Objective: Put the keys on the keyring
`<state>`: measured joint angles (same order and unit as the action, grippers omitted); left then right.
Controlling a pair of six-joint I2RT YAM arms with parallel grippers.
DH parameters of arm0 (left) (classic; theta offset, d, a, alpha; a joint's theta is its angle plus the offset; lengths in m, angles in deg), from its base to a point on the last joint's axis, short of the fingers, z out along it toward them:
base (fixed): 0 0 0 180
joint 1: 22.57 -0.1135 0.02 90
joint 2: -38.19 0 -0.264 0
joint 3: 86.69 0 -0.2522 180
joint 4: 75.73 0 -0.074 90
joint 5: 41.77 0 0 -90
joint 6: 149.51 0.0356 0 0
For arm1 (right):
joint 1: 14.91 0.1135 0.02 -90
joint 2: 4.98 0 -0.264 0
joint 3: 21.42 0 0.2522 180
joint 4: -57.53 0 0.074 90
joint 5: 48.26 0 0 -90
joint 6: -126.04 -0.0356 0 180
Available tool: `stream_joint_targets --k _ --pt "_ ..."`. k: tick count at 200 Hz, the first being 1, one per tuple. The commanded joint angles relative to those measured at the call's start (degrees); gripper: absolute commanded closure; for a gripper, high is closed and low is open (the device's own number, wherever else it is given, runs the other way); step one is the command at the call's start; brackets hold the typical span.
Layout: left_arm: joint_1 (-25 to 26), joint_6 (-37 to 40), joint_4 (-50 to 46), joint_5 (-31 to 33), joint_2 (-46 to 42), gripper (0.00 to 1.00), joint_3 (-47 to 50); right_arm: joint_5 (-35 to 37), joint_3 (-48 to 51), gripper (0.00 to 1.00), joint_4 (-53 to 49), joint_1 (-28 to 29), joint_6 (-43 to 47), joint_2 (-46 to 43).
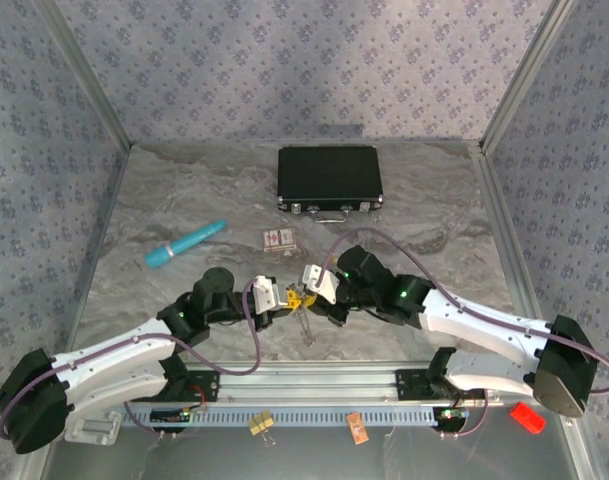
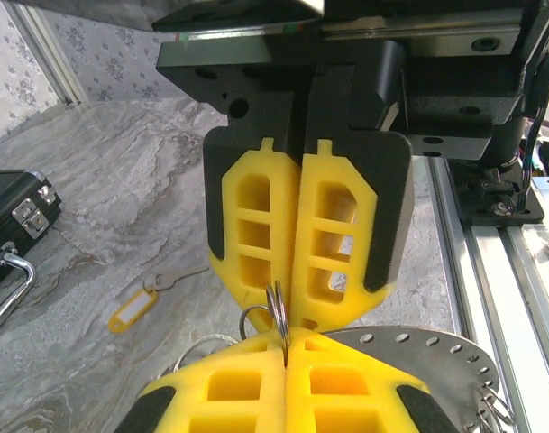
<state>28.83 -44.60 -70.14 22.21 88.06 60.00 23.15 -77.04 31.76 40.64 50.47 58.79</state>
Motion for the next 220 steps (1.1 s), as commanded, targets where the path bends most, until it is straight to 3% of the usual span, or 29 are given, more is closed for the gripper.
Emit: stream_joint_targets --k 1,72,106,187,220 --pt "0.1 -0.6 4.5 -1.9 -1.3 1.00 0.0 -3.3 0.7 0.85 1.9 0.5 -0.6 -0.6" --pt "0.1 -0.4 4.1 -2.0 -1.8 1.00 0.2 1.6 3.3 0.75 -1.3 -2.1 2.3 -8.0" --pt "0.1 -0.3 3.8 -2.3 -1.6 1.00 -0.1 -0.2 2.5 0.74 -0.6 -2.1 3.0 -7.7" --pt "0.1 0.0 3.6 -3.1 -1.1 1.00 -0.5 -2.0 1.4 0.75 1.5 -2.0 3.8 -5.0" --pt "0.2 0.0 3.7 -3.4 -0.6 1.00 -0.6 -2.5 1.3 0.80 2.1 -2.1 3.9 -4.4"
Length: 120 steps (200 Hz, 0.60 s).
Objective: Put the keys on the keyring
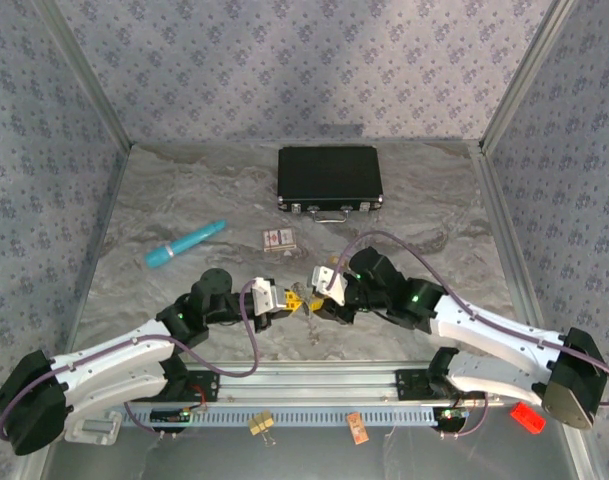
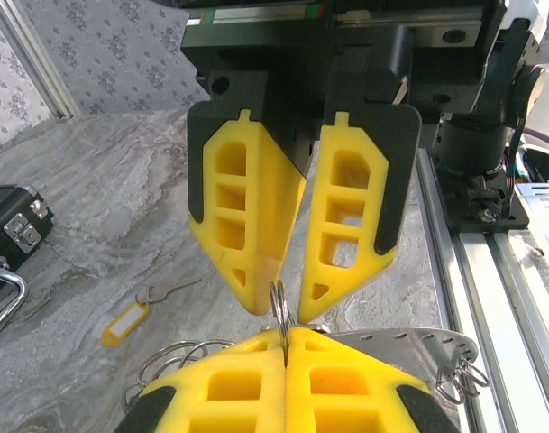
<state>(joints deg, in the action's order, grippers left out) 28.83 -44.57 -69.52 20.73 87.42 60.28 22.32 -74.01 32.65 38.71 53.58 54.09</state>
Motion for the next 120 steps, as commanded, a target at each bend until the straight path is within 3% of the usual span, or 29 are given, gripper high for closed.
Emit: stream_joint_targets --k 1,67,120 --pt "0.1 0.0 3.1 -1.9 0.0 1.00 -0.9 -1.7 -1.7 0.81 1.2 -0.2 0.7 0.3" --pt "0.1 0.0 3.6 -2.6 0.7 1.00 -1.3 -3.6 -1.7 0.99 1.5 -0.3 0.2 1.8" --pt "0.1 0.5 3.8 -3.0 1.2 1.00 -1.9 -6.1 -2.7 1.00 2.0 0.2 -0.4 4.7"
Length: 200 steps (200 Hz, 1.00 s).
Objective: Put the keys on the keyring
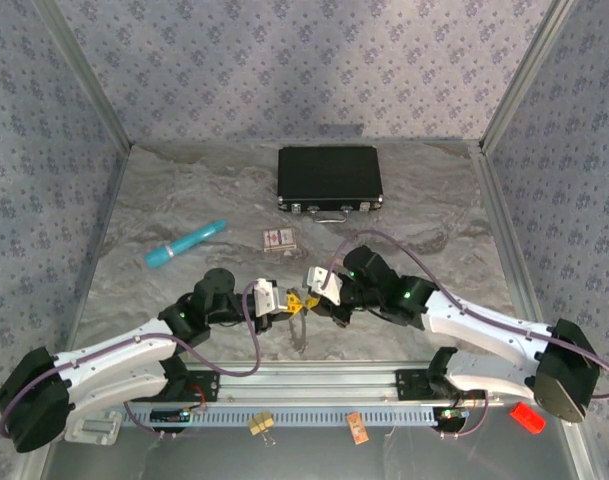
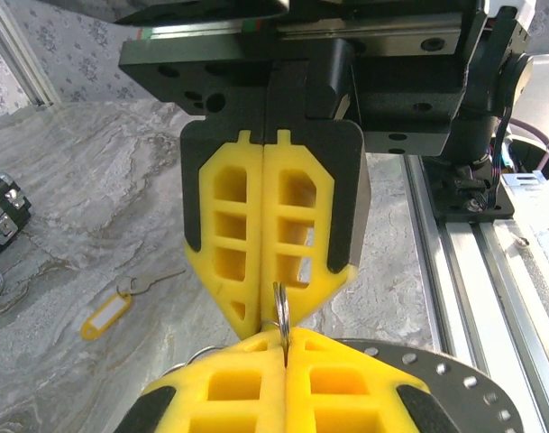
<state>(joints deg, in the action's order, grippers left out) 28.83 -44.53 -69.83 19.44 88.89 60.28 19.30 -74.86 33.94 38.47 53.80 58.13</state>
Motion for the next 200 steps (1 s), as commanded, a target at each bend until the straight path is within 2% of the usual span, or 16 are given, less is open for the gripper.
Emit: stream_joint_targets --k 1,26,39,77,106,138,163,200 --pt "0.1 0.5 4.1 -1.6 -0.2 1.00 -1.9 -3.1 -1.9 1.00 0.7 0.5 -0.6 0.6" --pt "0.1 0.5 4.0 -1.5 -0.4 1.00 -1.4 -1.4 -1.2 0.91 0.2 0.3 -0.7 -1.0" --pt "0.1 0.3 4.2 -1.5 -0.5 1.00 -1.1 -0.9 -0.6 0.90 0.3 -0.1 -1.1 -2.5" --pt "0.2 0.2 4.2 -1.4 -1.0 1.00 -0.7 -2.7 0.7 0.96 1.3 -0.9 -2.1 -4.9" --pt "0.2 0.1 4.4 -1.5 -1.0 1.00 -0.9 -4.2 0.7 1.00 1.8 -0.9 -2.4 -3.3" --pt "0.1 0.0 5.0 -2.0 -0.7 1.00 -1.1 -5.0 0.3 1.00 2.4 -0.9 -2.4 -0.6" --pt "0.1 -0.2 5.6 -2.3 -0.5 1.00 -1.5 -5.8 -0.2 0.89 2.4 -0.8 -2.4 0.9" --pt "0.1 0.1 5.5 -1.8 -0.7 1.00 -1.1 -2.7 0.7 0.71 1.7 -1.0 -2.2 -1.7"
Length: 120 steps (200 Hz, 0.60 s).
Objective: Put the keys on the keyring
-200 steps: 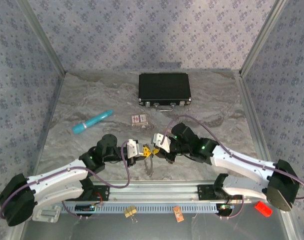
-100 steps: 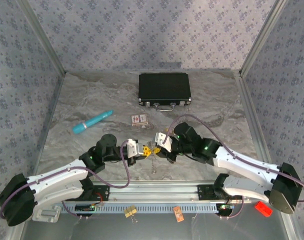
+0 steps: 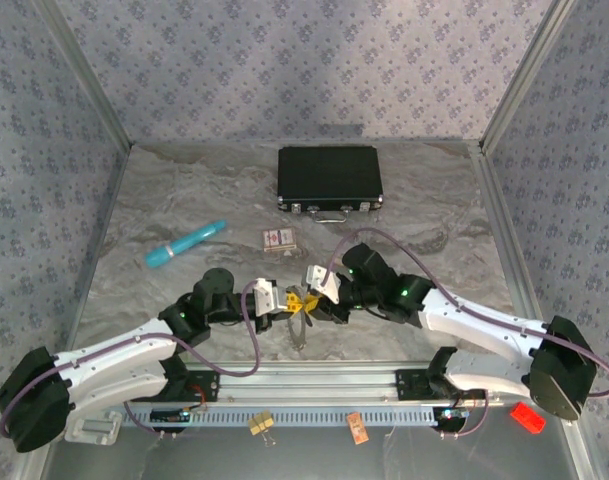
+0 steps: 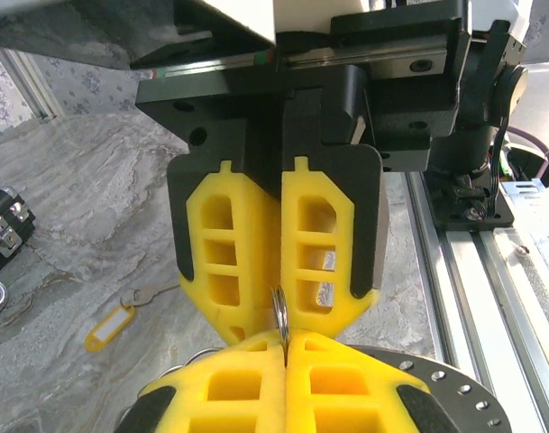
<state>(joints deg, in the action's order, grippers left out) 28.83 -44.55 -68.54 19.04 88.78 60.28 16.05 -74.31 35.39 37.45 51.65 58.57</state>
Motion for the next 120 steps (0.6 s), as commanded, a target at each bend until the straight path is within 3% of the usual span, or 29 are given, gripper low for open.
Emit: stream_joint_targets --k 1,48,120 --pt "0.1 0.1 4.2 -1.5 -0.6 1.00 -1.1 0.7 0.2 0.71 0.3 0.0 -0.1 -2.2" --pt "0.1 0.2 4.1 -1.1 -0.9 1.00 -0.7 5.8 3.3 0.59 -1.2 -1.0 -0.8 -9.8" --pt "0.1 0.1 4.4 -0.6 -0.9 1.00 -0.9 6.9 6.2 0.55 0.2 1.7 -3.6 -11.2"
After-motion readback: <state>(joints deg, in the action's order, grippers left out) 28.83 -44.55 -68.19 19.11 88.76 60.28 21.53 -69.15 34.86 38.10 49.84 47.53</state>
